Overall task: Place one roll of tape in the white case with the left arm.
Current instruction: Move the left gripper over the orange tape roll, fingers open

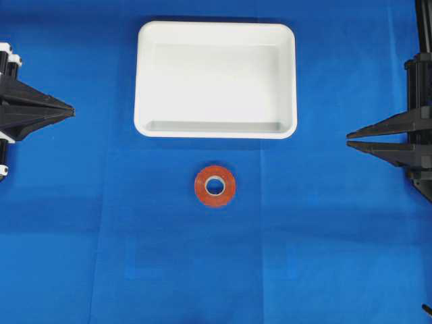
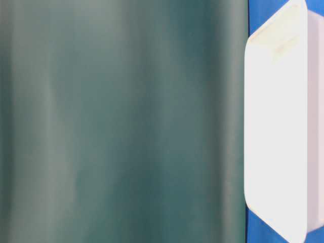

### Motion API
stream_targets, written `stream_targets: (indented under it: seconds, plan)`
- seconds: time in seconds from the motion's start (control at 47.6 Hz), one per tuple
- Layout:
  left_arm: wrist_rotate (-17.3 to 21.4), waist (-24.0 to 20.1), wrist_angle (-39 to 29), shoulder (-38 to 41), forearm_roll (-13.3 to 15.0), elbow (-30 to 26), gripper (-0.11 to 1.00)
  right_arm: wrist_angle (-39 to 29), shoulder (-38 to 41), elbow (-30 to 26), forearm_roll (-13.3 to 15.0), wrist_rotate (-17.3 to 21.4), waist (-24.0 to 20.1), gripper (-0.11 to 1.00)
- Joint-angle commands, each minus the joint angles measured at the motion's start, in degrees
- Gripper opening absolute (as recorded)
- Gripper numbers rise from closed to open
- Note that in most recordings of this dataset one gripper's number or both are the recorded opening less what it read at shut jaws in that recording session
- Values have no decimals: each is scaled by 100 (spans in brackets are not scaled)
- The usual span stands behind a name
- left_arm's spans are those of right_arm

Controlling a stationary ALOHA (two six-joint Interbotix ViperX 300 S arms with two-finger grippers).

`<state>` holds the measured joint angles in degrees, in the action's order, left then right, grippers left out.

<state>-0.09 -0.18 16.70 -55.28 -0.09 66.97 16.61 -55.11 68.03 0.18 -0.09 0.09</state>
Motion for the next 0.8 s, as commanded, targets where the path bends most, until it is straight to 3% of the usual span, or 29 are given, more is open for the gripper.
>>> stream_targets:
  seconds: [0.0,0.189,0.294,0.609,0.693,0.777]
  plan:
    - [-62,44,-185,70,-149,-53,0,-9,53,-220,-9,-18,35,0]
    - [-35,369,44,290,-176,-97,0,-272,149,-325,-9,-18,35,-11]
    - [0,598,343,624,-176,-167,0,-299,158,-316,-9,-26,35,-11]
    - [-88,712,800,2127,-176,-677,1,-316,185,-308,0,-26,70,-11]
    - [-88,765,800,2514,-167,-879,12,-334,211,-308,9,-26,70,-11]
    - [-88,888,773,2909,-167,-1134,35,-343,211,-299,9,-26,97,-11]
